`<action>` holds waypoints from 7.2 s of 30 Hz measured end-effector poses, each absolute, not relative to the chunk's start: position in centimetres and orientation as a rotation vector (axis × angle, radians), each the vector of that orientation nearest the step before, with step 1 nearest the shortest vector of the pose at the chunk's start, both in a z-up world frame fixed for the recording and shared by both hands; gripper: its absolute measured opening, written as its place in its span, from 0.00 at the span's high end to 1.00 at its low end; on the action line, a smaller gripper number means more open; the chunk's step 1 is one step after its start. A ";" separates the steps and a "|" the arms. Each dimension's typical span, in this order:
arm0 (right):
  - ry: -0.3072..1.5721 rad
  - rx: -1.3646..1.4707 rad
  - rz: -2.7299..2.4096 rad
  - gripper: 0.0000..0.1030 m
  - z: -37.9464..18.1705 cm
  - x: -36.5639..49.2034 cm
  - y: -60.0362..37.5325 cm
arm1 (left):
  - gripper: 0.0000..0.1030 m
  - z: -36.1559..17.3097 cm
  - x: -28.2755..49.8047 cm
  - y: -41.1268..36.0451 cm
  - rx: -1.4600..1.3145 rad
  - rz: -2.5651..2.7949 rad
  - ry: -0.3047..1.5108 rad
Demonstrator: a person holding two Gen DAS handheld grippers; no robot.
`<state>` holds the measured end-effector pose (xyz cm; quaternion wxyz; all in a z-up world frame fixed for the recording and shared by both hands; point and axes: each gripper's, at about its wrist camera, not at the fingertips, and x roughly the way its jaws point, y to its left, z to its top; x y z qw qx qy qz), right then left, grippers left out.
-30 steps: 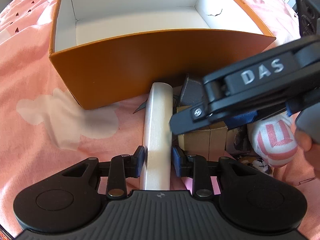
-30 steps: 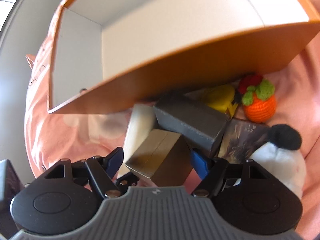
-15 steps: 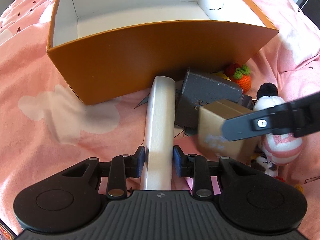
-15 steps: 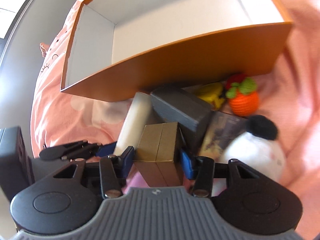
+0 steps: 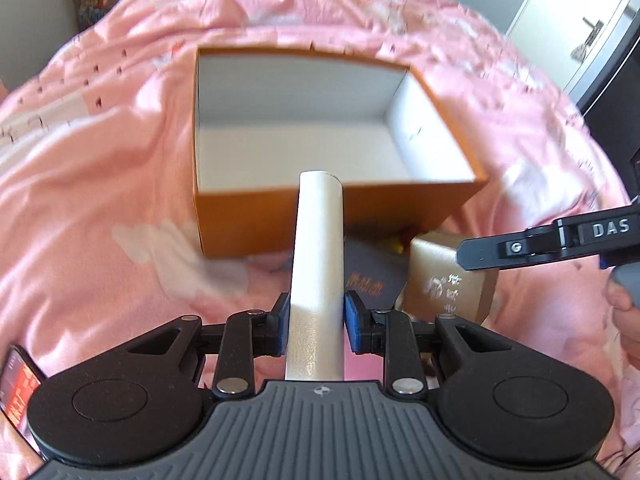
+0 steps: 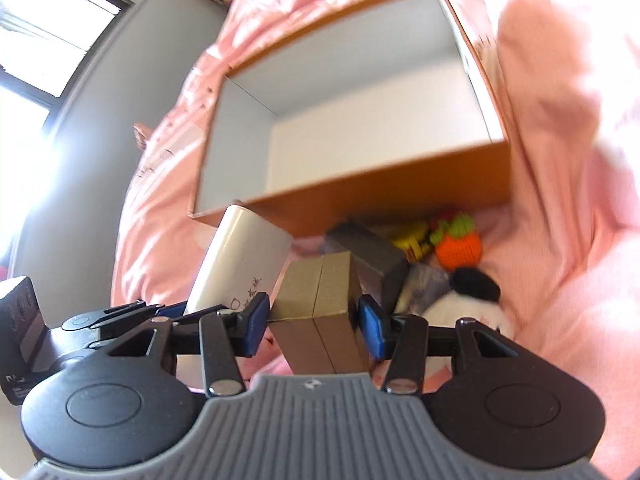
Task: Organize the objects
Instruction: 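Carry the white cylinder with the left tool while the right tool carries the cube into the box, then open the left tool on the box floor while the right tool releases the cube, then lift both tools up out of the orange box, then reach the left tool to the pink backpack while the right tool reaches the pink card holder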
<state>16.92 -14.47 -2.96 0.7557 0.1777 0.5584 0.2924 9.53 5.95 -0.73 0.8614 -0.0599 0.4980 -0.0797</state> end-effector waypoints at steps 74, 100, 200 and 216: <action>1.115 0.178 0.551 0.51 -6.1 33.5 -10.9 | 0.90 -7.1 27.5 5.4 -0.013 -0.063 1.189; 1.240 -0.404 0.722 0.53 -7.7 35.0 -6.7 | 0.42 -11.9 33.3 -0.2 0.697 -0.317 1.172; 0.771 -0.558 0.944 0.94 -3.2 33.4 0.2 | 0.67 -3.4 27.5 5.1 0.177 -0.353 1.060; 0.801 -0.228 0.784 0.60 -0.3 20.9 -11.4 | 0.60 -1.8 13.1 7.5 -0.183 -0.264 1.078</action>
